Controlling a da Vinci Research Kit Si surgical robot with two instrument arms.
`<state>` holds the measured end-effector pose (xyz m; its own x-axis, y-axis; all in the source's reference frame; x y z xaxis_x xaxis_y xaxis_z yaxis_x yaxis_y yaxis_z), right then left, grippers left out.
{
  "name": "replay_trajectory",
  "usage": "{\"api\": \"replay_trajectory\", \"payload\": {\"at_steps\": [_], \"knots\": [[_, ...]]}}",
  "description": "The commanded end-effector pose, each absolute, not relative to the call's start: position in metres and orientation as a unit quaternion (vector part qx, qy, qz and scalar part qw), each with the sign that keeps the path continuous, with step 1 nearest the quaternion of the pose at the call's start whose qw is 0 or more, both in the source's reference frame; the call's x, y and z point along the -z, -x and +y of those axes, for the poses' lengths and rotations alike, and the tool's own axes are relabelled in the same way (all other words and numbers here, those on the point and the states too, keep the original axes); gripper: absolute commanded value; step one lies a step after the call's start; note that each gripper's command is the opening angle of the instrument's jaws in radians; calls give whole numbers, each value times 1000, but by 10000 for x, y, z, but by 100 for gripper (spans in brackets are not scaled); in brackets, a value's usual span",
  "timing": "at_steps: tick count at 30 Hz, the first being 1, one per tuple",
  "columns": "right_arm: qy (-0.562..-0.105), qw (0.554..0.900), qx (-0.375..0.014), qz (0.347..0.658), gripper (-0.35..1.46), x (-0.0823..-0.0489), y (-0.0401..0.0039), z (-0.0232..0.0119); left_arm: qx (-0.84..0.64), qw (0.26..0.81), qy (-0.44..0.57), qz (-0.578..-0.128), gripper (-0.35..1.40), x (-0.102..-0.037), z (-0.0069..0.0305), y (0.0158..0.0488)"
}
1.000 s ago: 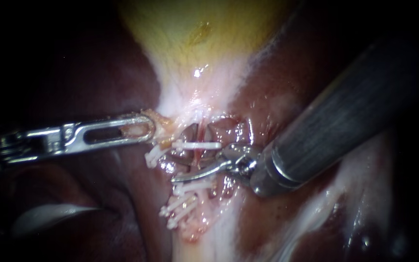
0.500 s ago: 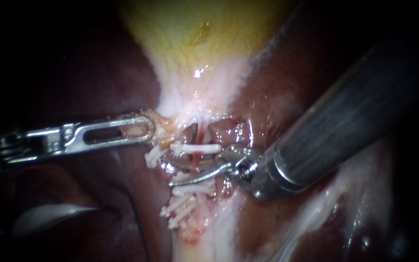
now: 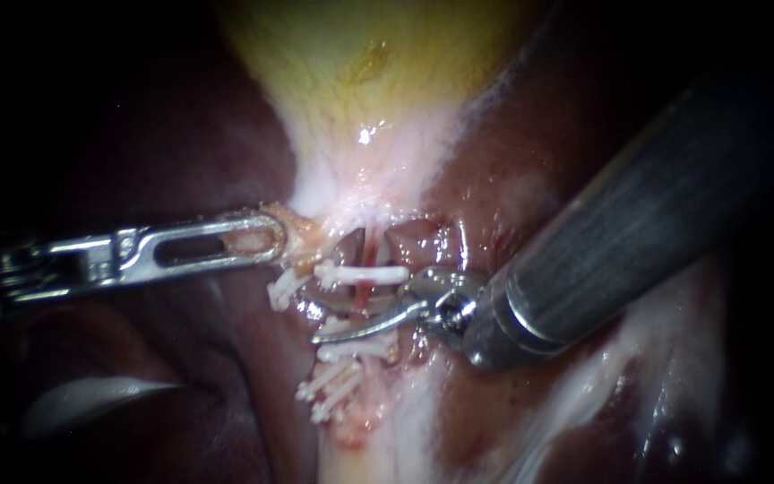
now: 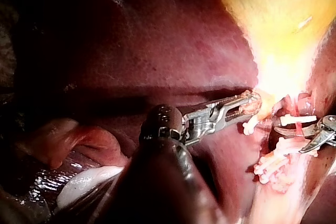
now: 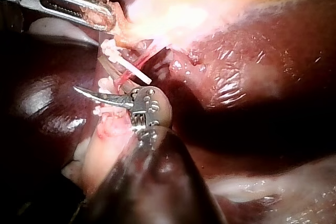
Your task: Go to the cutting position right tube
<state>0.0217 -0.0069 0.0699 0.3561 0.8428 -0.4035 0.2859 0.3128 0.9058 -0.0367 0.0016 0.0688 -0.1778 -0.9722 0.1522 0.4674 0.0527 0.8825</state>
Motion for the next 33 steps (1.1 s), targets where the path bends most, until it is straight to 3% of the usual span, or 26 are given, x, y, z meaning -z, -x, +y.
{"api": "replay_trajectory", "payload": {"at_steps": [1,14,33], "knots": [[-542,618,-225,524,145,-699,-217,-69,627,574,-285,-443,-35,-687,16,367],[-551,585,-222,552,145,-703,-220,-66,626,574,-285,-443,-35,-688,17,367],[-541,586,-212,565,145,-707,-222,-65,626,575,-285,-443,-35,-688,16,367]]}}
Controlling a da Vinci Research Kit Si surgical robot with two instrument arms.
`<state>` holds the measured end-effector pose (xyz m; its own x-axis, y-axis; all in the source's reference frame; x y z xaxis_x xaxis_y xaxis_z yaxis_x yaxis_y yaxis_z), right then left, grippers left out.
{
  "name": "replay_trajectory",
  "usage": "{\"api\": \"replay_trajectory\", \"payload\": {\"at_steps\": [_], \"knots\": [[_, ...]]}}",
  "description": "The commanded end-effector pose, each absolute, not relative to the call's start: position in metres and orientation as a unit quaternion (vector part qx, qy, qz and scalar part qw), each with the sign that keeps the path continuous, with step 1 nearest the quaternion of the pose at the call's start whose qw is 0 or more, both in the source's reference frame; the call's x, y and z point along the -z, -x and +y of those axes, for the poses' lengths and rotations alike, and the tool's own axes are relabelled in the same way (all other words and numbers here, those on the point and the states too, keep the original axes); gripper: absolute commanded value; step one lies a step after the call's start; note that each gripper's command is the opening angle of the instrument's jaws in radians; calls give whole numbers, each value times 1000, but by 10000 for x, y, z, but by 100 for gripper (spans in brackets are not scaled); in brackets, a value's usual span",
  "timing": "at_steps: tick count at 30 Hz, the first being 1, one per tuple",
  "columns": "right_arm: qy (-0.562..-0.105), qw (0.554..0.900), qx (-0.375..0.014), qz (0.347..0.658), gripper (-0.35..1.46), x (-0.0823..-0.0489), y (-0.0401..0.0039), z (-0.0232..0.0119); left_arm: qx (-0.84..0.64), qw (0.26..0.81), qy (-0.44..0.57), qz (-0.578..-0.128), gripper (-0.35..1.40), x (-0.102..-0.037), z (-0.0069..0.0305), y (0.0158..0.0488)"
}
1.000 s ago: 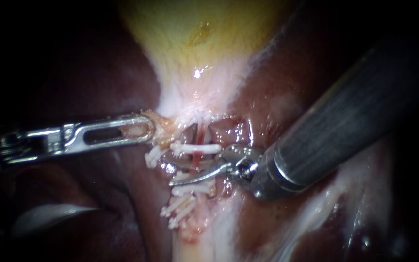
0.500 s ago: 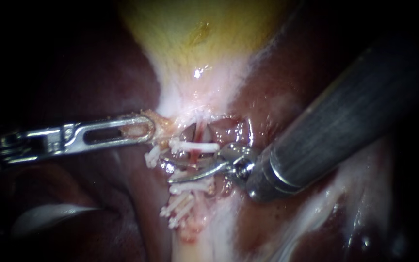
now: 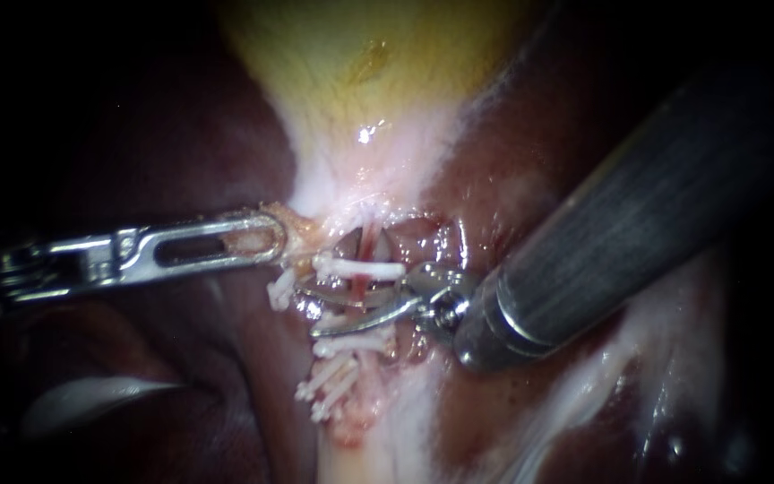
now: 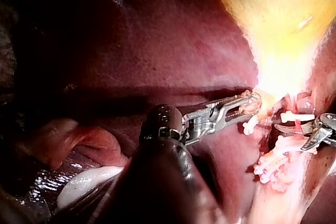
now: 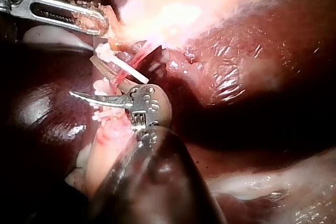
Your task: Go to the cutting position right tube
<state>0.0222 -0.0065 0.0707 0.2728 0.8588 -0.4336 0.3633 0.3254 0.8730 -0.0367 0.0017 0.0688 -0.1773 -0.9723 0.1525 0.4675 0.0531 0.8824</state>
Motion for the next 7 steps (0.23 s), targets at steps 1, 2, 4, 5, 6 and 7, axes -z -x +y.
{"api": "replay_trajectory", "payload": {"at_steps": [1,2,4,5,6,7], "knots": [[-541,586,-212,565,145,-707,-222,-65,626,575,-285,-443,-35,-688,16,367],[-541,586,-212,565,145,-707,-222,-65,626,575,-285,-443,-35,-688,16,367],[-541,586,-212,565,145,-706,-222,-65,626,575,-285,-443,-35,-688,16,367],[-541,586,-212,565,145,-706,-222,-65,626,575,-285,-443,-35,-688,16,367],[-541,586,-211,565,145,-706,-222,-65,626,575,-285,-443,-35,-688,16,367],[-541,586,-211,565,145,-706,-222,-65,626,575,-285,-443,-35,-688,16,367]]}}
